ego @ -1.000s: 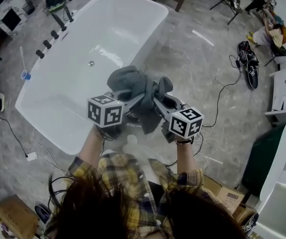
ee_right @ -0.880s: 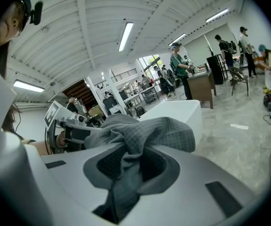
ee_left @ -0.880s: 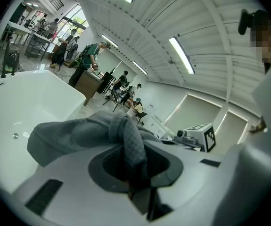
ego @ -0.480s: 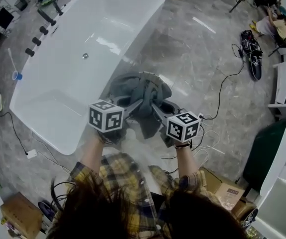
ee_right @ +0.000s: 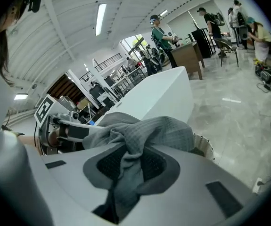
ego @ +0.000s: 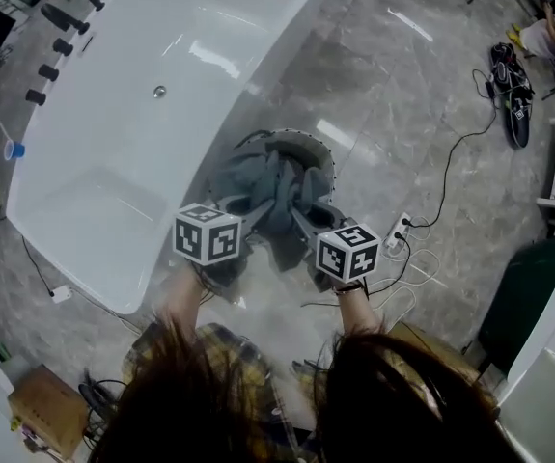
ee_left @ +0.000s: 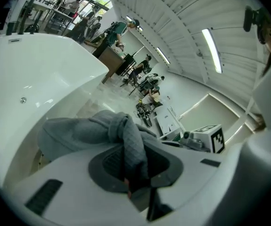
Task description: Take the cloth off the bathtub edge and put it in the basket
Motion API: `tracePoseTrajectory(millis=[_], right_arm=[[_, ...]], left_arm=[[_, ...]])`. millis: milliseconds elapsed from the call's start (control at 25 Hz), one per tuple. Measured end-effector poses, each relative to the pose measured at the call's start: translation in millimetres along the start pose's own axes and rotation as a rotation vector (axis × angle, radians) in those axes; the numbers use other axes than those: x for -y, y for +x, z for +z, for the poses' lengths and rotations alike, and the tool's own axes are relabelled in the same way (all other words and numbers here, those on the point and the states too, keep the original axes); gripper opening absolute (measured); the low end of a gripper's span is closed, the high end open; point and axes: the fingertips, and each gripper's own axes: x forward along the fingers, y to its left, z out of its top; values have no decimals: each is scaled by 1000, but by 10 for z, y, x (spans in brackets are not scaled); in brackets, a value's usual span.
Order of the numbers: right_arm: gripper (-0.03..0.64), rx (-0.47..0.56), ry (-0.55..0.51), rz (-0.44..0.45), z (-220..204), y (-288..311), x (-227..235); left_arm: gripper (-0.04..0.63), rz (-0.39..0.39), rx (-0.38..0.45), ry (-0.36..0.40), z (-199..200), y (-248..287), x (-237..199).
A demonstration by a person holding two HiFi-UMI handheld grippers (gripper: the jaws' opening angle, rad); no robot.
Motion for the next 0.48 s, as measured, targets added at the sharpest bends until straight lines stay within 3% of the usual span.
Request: tracePoseTrajectory(millis=[200, 480], right_arm=[[83, -53, 26, -5, -388, 531, 289], [81, -134, 50, -35, -827, 1055, 657]], left_arm=[[72, 108, -69, 17, -285, 269, -568], [72, 175, -139, -6, -597, 619, -1160]])
